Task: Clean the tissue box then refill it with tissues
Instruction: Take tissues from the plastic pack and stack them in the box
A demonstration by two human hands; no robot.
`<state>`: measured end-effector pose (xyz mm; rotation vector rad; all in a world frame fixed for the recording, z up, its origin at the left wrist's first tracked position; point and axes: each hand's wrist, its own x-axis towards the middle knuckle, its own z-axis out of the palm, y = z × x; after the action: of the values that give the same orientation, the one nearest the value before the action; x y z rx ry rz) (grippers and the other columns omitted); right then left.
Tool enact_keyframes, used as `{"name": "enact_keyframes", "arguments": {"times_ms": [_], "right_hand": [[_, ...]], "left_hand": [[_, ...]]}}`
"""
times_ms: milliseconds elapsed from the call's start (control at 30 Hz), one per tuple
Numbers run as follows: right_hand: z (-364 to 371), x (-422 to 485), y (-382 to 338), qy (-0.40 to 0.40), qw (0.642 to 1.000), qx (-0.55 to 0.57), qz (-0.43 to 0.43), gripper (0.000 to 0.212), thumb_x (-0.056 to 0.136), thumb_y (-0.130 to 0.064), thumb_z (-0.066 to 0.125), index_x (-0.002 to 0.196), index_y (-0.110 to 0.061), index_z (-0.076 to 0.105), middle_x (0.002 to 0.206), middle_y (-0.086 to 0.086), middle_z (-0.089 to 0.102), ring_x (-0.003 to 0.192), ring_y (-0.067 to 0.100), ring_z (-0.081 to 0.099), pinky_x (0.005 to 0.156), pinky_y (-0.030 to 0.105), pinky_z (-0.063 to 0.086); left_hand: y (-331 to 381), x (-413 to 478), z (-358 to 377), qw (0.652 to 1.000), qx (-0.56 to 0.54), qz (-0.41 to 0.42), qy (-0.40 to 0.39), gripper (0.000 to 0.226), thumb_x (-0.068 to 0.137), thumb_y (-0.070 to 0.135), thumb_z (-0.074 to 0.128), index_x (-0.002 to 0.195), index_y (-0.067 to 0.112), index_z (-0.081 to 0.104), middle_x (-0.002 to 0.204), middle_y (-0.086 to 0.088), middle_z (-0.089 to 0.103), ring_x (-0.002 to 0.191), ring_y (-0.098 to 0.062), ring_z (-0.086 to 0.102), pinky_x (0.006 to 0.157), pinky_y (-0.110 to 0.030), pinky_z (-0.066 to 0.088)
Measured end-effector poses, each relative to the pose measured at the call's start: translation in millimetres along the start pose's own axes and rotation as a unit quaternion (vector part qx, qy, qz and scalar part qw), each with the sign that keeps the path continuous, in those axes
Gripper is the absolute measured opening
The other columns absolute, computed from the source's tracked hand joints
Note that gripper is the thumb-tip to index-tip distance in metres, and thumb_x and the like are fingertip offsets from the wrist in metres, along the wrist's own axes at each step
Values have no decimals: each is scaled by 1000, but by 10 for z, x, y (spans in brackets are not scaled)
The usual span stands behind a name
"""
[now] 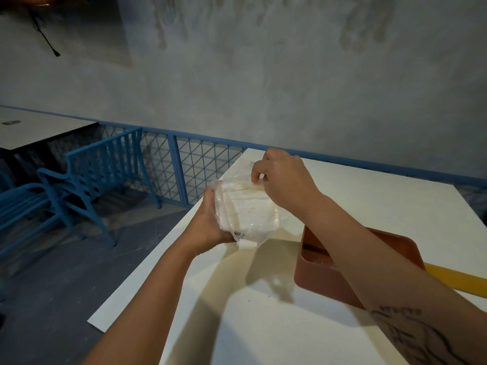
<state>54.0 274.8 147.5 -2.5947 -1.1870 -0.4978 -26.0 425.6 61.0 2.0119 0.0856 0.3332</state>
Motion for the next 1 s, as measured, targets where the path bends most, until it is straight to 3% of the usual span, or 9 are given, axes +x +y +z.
{"name": "enact_keyframes", "arguments": {"times_ms": [200,333,400,500,667,800,933,1000], "right_hand": [[55,31,9,15,999,3,28,34,93,-4,44,110,-22,67,108,4,52,104,21,49,80,30,26],[67,11,-7,31,999,9,32,34,93,-4,43,113,-20,67,108,6,53,103,23,51,80,32,30],[57,20,-18,15,999,5,35,34,95,-7,42,112,-22,67,109,5,53,105,22,50,82,32,30],[18,38,-53,-18,999,-8,34,30,95,-18,44,112,-26,68,111,2,52,111,20,46,87,35,30],[-4,67,-105,-52,997,-25,44,32,88,-44,57,117,-30,63,120,-2,47,119,18,40,97,40,30],[28,113,-140,-22,998,-7,53,23,89,-39,59,107,-28,68,116,-3,47,115,17,41,93,37,30],[78,153,-176,-11,997,34,62,17,87,-34,63,100,-25,71,114,-3,46,111,15,41,87,32,26],[93,170,-191,-5,996,62,64,13,87,-31,64,96,-24,71,113,-4,45,110,15,42,86,31,25]], "left_hand": [[15,-15,-4,1000,-4,-8,0,104,57,4,86,131,34,19,113,28,37,104,7,46,67,-16,55],[-29,7,-25,1000,-8,-9,-12,105,55,8,88,132,32,20,121,15,43,113,-3,48,81,-26,56],[-37,9,-34,1000,-6,-3,-16,106,55,9,88,133,32,20,126,10,42,115,-4,48,79,-19,54],[-25,1,-44,1000,-13,4,-17,103,57,4,86,127,38,19,121,19,38,109,4,45,69,-9,52],[-29,13,-72,999,-31,8,-26,102,58,-2,84,127,36,19,118,18,39,106,2,47,65,-11,53],[-47,33,-88,999,-35,10,-26,104,57,-1,85,126,39,18,119,18,39,108,2,46,65,-13,53],[-98,65,-114,999,-47,18,-13,101,56,-3,84,126,36,22,124,6,41,110,-7,50,59,-14,52],[-136,92,-132,999,-38,22,-2,100,57,2,85,127,36,22,121,10,42,110,-7,50,62,-11,51]]}}
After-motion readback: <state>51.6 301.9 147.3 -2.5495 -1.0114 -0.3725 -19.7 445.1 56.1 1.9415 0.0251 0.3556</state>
